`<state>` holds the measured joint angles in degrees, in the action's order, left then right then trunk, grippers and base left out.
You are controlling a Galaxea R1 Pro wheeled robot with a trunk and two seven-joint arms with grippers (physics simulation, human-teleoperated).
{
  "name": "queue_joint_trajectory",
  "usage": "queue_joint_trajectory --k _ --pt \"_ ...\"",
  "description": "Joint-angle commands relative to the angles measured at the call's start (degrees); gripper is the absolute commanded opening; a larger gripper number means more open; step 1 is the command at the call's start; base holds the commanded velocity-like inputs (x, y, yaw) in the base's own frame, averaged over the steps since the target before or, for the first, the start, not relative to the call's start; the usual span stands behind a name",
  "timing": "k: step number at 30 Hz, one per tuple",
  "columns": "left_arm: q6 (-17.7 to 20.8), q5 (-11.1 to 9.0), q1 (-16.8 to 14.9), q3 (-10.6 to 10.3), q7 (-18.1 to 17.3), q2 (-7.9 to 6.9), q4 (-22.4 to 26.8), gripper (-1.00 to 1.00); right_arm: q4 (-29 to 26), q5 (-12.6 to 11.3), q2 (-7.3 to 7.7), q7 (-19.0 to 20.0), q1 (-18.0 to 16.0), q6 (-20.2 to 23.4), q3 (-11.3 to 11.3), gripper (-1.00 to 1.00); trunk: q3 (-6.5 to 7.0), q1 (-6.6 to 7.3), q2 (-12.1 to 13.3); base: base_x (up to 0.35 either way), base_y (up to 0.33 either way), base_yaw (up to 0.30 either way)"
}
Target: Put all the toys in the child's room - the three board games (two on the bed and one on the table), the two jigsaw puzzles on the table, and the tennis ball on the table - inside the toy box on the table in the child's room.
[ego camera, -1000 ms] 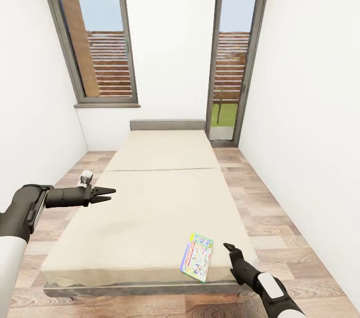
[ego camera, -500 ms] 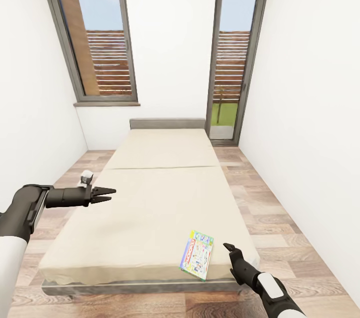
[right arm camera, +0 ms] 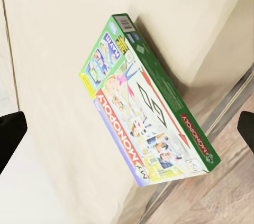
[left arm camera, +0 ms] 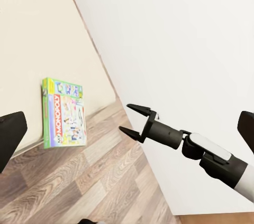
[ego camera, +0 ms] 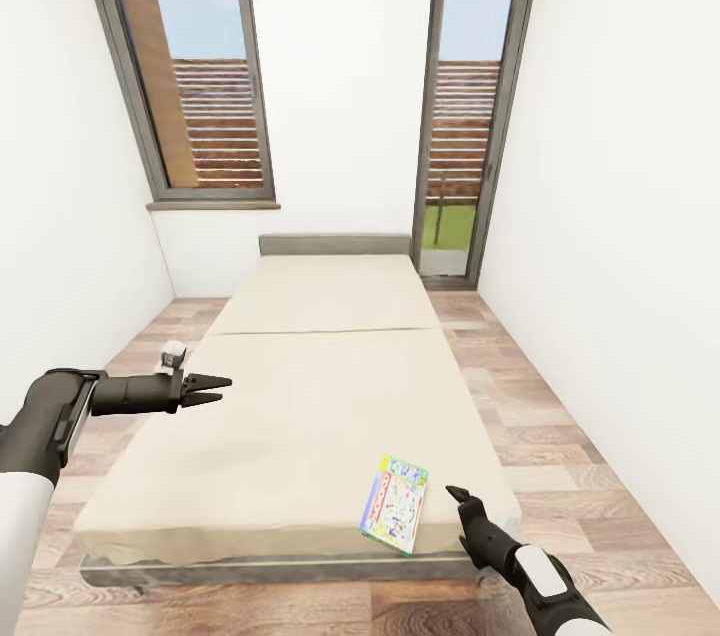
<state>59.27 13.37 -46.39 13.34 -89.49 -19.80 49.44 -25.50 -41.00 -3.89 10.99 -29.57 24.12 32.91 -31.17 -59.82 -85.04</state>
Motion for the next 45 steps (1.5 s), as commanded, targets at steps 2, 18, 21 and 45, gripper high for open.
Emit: queue_joint_trajectory --k 2,18,21,45 --pt "0.6 0.6 -0.1 0.1 -0.5 0.02 0.0 1.0 -0.1 -0.1 -0.06 1.1 0.0 0.4 0.4 1.0 -0.42 -0.44 -0.8 0.0 0.0 0.0" --pt "0.6 0.6 0.0 0.1 -0.5 0.03 0.0 1.0 -0.1 0.0 0.03 5.8 0.0 0.4 -0.1 1.0 -3.3 -3.96 -7.3 0.0 0.0 0.0" --pt "0.6 0.6 0.0 0.1 -0.5 0.02 0.0 1.0 -0.1 0.0 0.03 5.8 0.0 0.4 -0.2 1.0 -3.83 -4.62 -8.5 0.0 0.0 0.0" --pt "0.6 0.6 -0.1 0.1 -0.5 0.0 0.0 1.0 -0.1 -0.5 1.07 5.5 0.0 2.6 -0.1 1.0 -7.6 -9.23 -16.9 0.0 0.0 0.0"
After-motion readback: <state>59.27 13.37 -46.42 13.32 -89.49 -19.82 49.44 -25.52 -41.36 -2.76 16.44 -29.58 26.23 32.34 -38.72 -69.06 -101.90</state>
